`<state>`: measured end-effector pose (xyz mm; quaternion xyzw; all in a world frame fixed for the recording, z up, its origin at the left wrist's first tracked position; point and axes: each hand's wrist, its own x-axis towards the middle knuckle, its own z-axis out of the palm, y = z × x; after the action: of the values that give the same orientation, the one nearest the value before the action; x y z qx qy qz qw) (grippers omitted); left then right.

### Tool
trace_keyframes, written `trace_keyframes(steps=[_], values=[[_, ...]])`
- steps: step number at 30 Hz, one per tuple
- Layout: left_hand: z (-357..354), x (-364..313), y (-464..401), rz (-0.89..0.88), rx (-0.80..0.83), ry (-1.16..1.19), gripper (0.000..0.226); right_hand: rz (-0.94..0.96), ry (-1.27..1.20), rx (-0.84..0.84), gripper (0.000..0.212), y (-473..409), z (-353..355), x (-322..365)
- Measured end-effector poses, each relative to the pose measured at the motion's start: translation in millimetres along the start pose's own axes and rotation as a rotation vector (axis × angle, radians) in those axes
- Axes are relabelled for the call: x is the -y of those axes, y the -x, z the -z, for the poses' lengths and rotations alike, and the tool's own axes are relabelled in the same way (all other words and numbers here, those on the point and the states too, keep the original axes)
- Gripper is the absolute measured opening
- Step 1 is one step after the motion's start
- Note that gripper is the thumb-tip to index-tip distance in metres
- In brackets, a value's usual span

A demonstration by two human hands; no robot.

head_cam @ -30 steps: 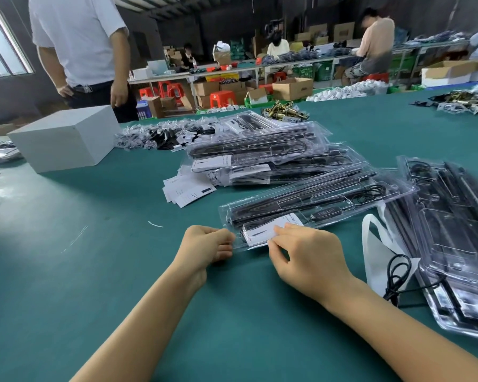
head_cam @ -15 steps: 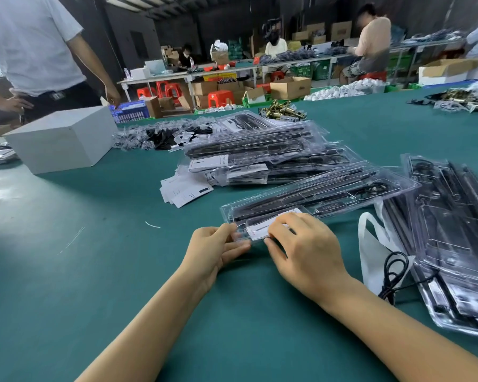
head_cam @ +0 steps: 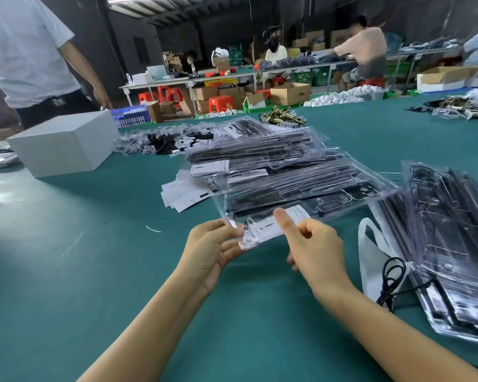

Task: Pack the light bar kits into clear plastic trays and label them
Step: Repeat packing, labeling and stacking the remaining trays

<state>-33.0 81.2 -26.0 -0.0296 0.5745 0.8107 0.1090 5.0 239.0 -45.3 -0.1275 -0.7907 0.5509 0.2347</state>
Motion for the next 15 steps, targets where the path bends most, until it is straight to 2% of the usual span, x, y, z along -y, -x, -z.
trace_keyframes(steps=[3, 5, 8, 11, 15], values=[[-3, 6, 5, -0.106, -0.023, 0.007, 0.029, -0.432, -0.414, 0.108, 0.06, -7, -3, 1], [-6, 11, 9, -0.173, -0.01, -0.006, 0.032, -0.603, -0.662, 0.249, 0.045, -11, -1, 4], [-12, 19, 13, -0.254, 0.008, -0.074, 0.036, -0.622, -0.804, 0.402, 0.025, -13, 2, 2], [-15, 21, 12, -0.318, 0.004, -0.176, 0.033, -0.597, -0.874, 0.406, 0.015, -14, 1, -3], [-15, 24, 10, -0.289, -0.02, -0.188, 0.031, -0.409, -0.828, 0.402, 0.015, -14, 0, -2]])
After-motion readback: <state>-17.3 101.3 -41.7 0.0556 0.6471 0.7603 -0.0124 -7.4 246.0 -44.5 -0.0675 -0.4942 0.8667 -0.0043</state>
